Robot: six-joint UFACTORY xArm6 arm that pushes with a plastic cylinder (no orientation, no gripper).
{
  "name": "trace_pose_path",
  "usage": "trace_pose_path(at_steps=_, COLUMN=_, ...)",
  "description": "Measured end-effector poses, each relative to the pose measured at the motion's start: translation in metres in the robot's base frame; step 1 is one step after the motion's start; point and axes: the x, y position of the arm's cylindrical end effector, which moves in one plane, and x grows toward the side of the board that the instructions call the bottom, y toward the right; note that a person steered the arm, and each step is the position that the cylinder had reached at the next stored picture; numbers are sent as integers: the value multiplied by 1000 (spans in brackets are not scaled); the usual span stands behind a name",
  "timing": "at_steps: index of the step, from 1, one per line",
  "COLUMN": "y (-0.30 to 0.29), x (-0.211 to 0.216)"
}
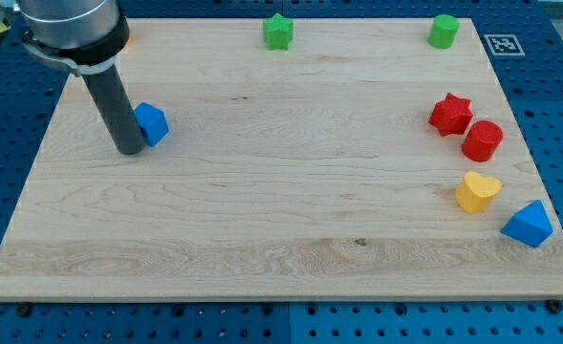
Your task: Push the blue cube to the left
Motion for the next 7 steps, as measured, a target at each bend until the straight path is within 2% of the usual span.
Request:
trace_pose_path(at_steps=1, y=11, x=27)
trace_pose_path(at_steps=2, y=44, x=30)
trace_pose_path(at_steps=4, y=82, x=-1)
trace_pose_path(at_steps=7, y=38, x=-35)
